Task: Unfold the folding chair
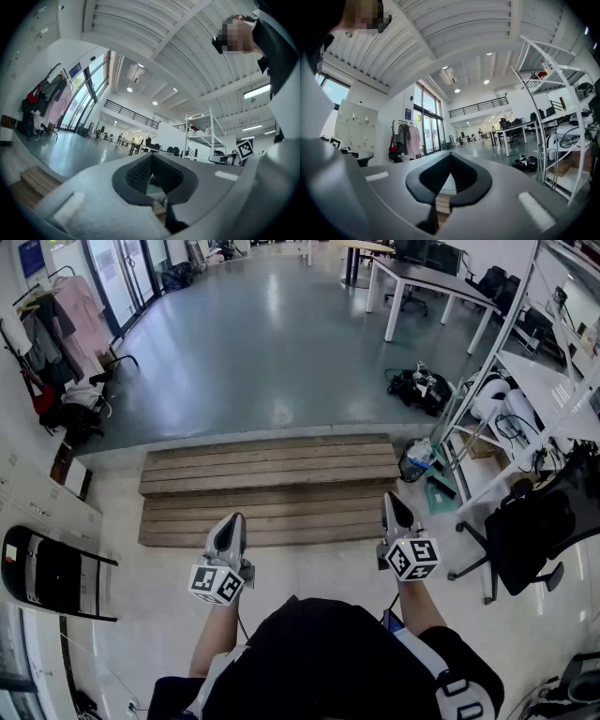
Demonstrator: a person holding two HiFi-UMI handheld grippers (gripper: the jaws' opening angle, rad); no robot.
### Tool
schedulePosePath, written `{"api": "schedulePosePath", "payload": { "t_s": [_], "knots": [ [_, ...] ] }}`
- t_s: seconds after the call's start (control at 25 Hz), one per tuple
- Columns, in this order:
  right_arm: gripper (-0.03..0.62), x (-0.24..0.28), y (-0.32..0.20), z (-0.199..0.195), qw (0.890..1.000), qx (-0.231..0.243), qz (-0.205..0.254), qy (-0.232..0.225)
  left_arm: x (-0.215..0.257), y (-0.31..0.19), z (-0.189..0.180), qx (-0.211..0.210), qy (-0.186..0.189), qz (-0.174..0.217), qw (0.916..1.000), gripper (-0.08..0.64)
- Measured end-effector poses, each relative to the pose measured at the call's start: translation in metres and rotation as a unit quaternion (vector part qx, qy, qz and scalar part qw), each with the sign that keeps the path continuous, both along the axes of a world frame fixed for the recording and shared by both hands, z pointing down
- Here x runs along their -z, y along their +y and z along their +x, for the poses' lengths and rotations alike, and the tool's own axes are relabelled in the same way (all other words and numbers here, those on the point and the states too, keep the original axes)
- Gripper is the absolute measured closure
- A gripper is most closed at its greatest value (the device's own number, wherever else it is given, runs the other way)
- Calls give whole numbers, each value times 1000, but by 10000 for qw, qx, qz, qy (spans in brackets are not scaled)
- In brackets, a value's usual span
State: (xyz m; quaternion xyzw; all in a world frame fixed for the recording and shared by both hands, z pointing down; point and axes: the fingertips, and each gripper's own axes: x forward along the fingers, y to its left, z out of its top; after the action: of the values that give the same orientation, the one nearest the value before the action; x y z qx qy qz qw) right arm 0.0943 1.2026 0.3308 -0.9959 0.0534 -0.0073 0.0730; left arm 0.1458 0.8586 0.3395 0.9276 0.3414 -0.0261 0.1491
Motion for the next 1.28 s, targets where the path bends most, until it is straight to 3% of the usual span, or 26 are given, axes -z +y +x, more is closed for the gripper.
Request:
{"api": "schedulePosePath", "payload": {
  "t_s": [0.8,1.04,1.28],
  "knots": [
    [589,-5,16,0,10000,40,3,-87,-2,5,0,169,-36,43,9998,560],
    [589,-4,16,13,9994,321,82,15,-3,3,-1,366,-13,76,9993,560],
    [588,-2,-1,36,9950,940,318,154,2,-14,-31,984,-18,211,9949,560]
  ]
}}
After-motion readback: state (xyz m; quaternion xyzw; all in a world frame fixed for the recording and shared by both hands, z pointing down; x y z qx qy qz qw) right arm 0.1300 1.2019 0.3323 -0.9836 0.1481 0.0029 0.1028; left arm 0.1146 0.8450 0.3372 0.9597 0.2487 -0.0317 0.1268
